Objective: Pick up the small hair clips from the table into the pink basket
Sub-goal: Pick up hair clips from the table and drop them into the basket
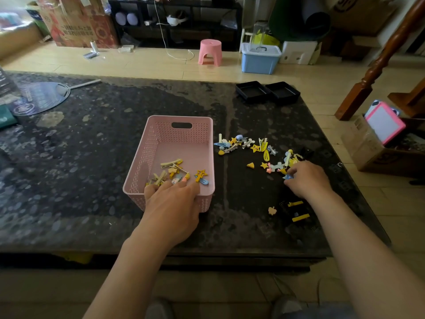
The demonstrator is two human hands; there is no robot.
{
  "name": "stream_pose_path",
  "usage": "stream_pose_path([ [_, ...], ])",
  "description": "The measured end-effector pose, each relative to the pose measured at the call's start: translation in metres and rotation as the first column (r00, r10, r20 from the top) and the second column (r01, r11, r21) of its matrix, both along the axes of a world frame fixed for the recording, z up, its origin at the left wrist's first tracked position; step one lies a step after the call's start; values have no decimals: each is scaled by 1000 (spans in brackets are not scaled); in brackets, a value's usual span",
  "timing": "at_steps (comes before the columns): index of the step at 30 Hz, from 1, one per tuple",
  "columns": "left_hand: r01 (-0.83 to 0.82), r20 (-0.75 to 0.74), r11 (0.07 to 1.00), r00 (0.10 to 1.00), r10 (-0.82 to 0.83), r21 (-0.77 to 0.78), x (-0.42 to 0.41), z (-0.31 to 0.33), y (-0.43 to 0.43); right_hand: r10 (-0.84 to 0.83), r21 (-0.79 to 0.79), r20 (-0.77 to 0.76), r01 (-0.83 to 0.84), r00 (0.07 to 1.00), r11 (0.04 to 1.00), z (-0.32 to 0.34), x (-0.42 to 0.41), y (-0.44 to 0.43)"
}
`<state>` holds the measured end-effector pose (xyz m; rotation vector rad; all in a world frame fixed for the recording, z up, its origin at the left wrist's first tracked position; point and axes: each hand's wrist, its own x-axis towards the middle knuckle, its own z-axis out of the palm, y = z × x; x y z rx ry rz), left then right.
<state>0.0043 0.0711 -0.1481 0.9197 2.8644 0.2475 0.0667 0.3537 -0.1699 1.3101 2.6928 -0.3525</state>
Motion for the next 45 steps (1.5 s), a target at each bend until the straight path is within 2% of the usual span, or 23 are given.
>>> stream_pose_path([
  [5, 5, 9, 1000, 1000, -5, 10, 0, 1, 1, -45, -68, -117, 37, 992, 997, 2, -4, -5],
  [8, 7, 0, 1000, 1000, -7, 28, 0, 1, 0, -142, -200, -242, 94, 960, 975, 2, -5, -1],
  [13, 14, -16, 999, 1000, -13, 44, 0, -1, -1, -335, -463, -407, 124, 850, 878, 13, -10, 1],
  [16, 17, -25, 999, 1000, -15, 48, 0, -2, -1, -348, -572, -494, 3, 797, 820, 27, -18, -11],
  [19, 18, -31, 999, 999, -17, 50, 0, -3, -1, -307, -612, -618, -198, 724, 765, 48, -31, -42],
  [22, 18, -44, 999, 999, -15, 50, 0, -4, -1, -219, -567, -714, -366, 665, 738, 61, -46, -83],
  [25, 15, -62, 998, 998, -12, 53, 1, -5, -1, -40, -472, -766, -520, 642, 712, 59, -58, -119],
  [27, 19, -74, 999, 997, -15, 50, 1, -5, -1, 131, -428, -741, -613, 659, 664, 56, -60, -133],
  [29, 24, -78, 998, 997, -20, 51, 1, -5, -1, 228, -383, -725, -655, 650, 652, 54, -62, -135],
  [31, 22, -71, 998, 997, -18, 52, 1, -4, -2, 235, -322, -729, -626, 643, 711, 56, -61, -125],
  [33, 24, -59, 998, 998, -21, 52, 1, -3, -2, 251, -219, -684, -520, 685, 825, 52, -60, -104],
  [35, 28, -48, 998, 999, -25, 48, 1, -2, -2, 262, -106, -535, -371, 803, 923, 39, -57, -75],
  [38, 21, -32, 999, 999, -20, 38, 1, -1, -2, 139, -46, -197, -151, 971, 987, 11, -43, -35],
  [41, 18, -28, 999, 999, -17, 33, 2, 0, -1, 38, -74, 49, -34, 998, 997, -11, -29, -12],
  [45, 17, -19, 999, 1000, -17, 40, 2, 2, -2, 72, -4, 133, -72, 988, 997, -18, -23, -7],
])
